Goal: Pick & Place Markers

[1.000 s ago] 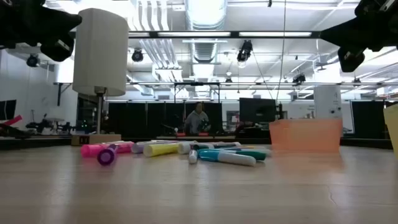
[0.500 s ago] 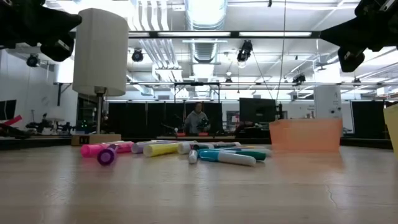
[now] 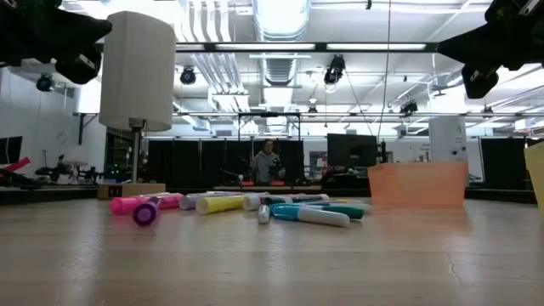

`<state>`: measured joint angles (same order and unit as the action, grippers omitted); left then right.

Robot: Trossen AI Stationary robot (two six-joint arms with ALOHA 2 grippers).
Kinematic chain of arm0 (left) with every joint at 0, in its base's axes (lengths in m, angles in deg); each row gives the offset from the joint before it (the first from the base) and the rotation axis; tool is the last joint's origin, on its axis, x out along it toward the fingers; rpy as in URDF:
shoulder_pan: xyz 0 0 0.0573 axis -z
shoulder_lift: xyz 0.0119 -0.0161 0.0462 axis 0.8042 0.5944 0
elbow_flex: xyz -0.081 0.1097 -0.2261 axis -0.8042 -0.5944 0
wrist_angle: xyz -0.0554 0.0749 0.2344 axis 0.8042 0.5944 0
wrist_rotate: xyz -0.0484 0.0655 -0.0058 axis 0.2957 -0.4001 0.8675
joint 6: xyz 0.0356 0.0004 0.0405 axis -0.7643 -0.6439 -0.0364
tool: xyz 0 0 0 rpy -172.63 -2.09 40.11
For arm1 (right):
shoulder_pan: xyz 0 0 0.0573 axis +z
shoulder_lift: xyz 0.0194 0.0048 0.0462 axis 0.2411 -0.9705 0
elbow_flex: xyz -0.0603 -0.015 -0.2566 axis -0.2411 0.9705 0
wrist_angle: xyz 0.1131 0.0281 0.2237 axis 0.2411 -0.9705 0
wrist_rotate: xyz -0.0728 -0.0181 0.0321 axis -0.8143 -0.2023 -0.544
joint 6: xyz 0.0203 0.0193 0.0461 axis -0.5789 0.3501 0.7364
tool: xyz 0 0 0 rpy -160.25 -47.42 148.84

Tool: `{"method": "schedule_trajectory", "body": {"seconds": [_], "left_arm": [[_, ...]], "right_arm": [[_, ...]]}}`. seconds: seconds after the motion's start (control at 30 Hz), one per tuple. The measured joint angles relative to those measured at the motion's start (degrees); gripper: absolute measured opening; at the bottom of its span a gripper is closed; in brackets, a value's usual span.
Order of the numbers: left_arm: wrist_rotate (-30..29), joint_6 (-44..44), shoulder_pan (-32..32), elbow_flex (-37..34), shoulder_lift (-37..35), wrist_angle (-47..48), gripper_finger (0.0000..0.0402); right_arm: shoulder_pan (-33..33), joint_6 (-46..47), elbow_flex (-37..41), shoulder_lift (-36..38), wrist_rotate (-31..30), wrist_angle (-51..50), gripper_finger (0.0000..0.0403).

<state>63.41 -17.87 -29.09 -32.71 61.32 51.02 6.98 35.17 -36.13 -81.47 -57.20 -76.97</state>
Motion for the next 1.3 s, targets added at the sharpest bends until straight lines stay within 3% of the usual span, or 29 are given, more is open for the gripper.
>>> {"method": "schedule_trajectory", "body": {"seconds": [0.83, 1.03, 1.3], "left_arm": [[0.0, 0.0, 0.0, 0.0, 0.0, 0.0, 0.0000], [-1.1, -14.7, 0.0, 0.0, 0.0, 0.4, 0.0000], [-1.2, -13.4, 0.0, 0.0, 0.0, -0.6, 0.0000]], "right_arm": [[0.0, 0.0, 0.0, 0.0, 0.0, 0.0, 0.0009], [0.1, 0.8, 0.0, 0.0, -0.7, 1.5, 0.0009], [0.0, 0.7, 0.0, -0.9, 0.3, 3.1, 0.0009]]}}
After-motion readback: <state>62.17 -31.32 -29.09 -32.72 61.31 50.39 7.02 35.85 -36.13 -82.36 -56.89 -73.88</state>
